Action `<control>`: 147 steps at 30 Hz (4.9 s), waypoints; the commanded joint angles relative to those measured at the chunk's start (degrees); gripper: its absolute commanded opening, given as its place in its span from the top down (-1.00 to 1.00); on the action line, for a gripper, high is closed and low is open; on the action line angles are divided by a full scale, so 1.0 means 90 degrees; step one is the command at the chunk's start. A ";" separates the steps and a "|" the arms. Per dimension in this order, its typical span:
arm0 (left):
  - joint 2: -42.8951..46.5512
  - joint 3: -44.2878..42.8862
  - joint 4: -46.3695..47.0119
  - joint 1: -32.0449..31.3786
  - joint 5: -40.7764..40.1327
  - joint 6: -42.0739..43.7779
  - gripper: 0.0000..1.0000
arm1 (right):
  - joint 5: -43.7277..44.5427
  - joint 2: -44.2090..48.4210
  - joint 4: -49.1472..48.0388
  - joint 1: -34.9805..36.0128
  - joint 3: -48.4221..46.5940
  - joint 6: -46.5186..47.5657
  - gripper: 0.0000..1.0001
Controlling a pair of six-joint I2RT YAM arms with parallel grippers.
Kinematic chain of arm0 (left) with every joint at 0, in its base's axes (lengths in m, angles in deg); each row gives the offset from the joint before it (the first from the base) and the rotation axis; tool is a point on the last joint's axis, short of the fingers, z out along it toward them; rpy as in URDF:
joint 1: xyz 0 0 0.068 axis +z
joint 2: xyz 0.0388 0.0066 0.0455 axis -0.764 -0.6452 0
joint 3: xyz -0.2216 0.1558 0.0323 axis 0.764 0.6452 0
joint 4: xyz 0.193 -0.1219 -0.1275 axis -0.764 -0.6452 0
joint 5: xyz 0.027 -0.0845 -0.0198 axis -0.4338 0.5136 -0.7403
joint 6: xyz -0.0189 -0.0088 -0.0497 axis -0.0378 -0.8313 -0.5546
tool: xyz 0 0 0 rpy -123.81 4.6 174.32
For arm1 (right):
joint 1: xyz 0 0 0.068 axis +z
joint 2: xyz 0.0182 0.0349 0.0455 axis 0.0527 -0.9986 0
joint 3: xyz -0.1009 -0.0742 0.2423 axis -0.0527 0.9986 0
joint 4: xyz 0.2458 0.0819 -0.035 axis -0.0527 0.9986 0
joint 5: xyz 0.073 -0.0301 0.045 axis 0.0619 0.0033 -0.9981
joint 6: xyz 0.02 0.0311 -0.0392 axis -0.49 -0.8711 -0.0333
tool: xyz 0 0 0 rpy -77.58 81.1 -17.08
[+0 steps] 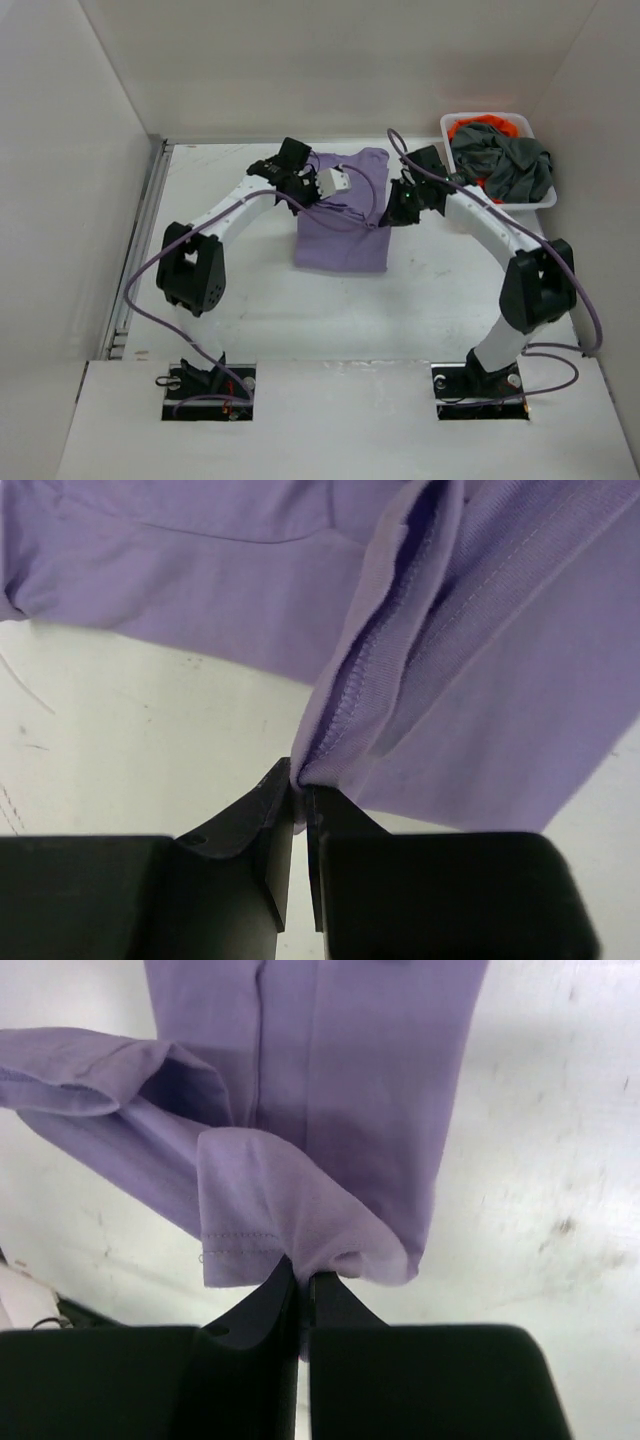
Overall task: Fold and stack the t-shirts
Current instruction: Fold the folded rectangular tshirt in 1/3 of the way, then grab one side of the 2/3 rectangular tshirt with both arms
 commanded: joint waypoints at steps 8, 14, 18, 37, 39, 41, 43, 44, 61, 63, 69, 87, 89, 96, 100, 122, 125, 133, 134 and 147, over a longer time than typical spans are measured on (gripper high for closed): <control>-0.1256 -0.1359 0.0461 0.0400 -0.0267 -0.0062 0.90 | -0.0394 -0.2037 0.0861 -0.0472 -0.2387 0.0873 0.90; -0.1813 -0.1682 0.0930 0.0439 -0.0189 -0.0003 0.86 | -0.0453 -0.2613 0.0969 -0.0667 -0.2943 0.0853 0.80; -0.2076 -0.1779 0.1193 0.0449 -0.0179 0.0075 0.74 | -0.0405 -0.2985 0.0872 -0.0794 -0.3304 0.0824 0.38; 0.0177 0.0531 0.1644 0.0646 -0.0755 0.0992 -0.21 | 0.0231 -0.0750 -0.0777 -0.0795 -0.0456 0.0707 0.42; 0.0228 0.0953 0.1712 0.0411 -0.0765 0.0993 -0.19 | 0.0104 -0.0807 -0.0964 -0.0590 -0.0327 0.0590 0.51; 0.0140 0.1052 0.1712 0.0245 -0.0746 0.0828 -0.16 | 0.0084 -0.0925 -0.0945 -0.0405 -0.0405 0.0521 0.54; 0.0081 0.1043 0.1731 0.0147 -0.0580 0.0671 -0.17 | 0.0055 -0.0954 -0.1003 -0.0316 -0.0357 0.0453 0.54; 0.0013 0.0985 0.1780 0.0127 -0.0473 0.0632 -0.17 | 0.0035 -0.0983 -0.1071 -0.0287 -0.0317 0.0433 0.53; -0.2877 -0.2276 0.2346 0.0908 -0.0510 -0.0793 -0.17 | -0.0366 -0.4078 -0.1151 -0.0765 -0.3703 0.0306 0.64; -0.2956 -0.2443 0.2453 0.0976 -0.0618 -0.0998 -0.19 | -0.0317 -0.4206 -0.1043 -0.0853 -0.4007 0.0355 0.63; -0.2256 -0.2124 0.2629 0.1015 -0.0795 -0.1088 -0.20 | -0.0151 -0.3779 -0.0877 -0.0970 -0.4137 0.0443 0.54; 0.1264 0.3826 0.3215 -0.0225 -0.0393 0.1638 -0.27 | -0.0101 0.0287 -0.2653 -0.0180 0.2182 -0.0659 -0.34; 0.1136 0.3807 0.3235 -0.0293 -0.0394 0.1637 -0.26 | -0.0150 0.0121 -0.2839 -0.0063 0.2280 -0.0865 -0.32; 0.0658 0.3845 0.3518 -0.0479 -0.0628 0.1618 -0.23 | -0.0160 -0.0261 -0.3093 0.0309 0.2700 -0.1412 -0.29; 0.0521 0.3933 0.3460 -0.0566 -0.0638 0.1559 -0.13 | -0.0170 -0.0349 -0.3094 0.0319 0.2827 -0.1549 -0.28; 0.1690 0.4547 0.2290 -0.0810 -0.0872 0.0720 0.92 | -0.0092 0.0664 -0.2918 0.0669 0.3548 -0.1471 1.00; 0.2354 0.4889 0.1704 -0.1122 -0.0872 0.0428 0.92 | 0.0015 0.1426 -0.2791 0.1215 0.4144 -0.1744 1.00; 0.4629 0.4921 -0.1486 -0.2830 -0.1097 -0.0753 0.92 | 0.0513 0.3965 -0.1114 0.3978 0.4742 -0.3588 1.00; 0.4883 0.4717 -0.2052 -0.3084 -0.1039 -0.1016 0.91 | 0.0639 0.4325 -0.0676 0.4387 0.4635 -0.3890 1.00; 0.3423 0.1756 -0.3007 -0.1838 0.0484 -0.1576 0.88 | 0.0788 0.4740 0.1009 0.3125 0.3267 -0.2470 1.00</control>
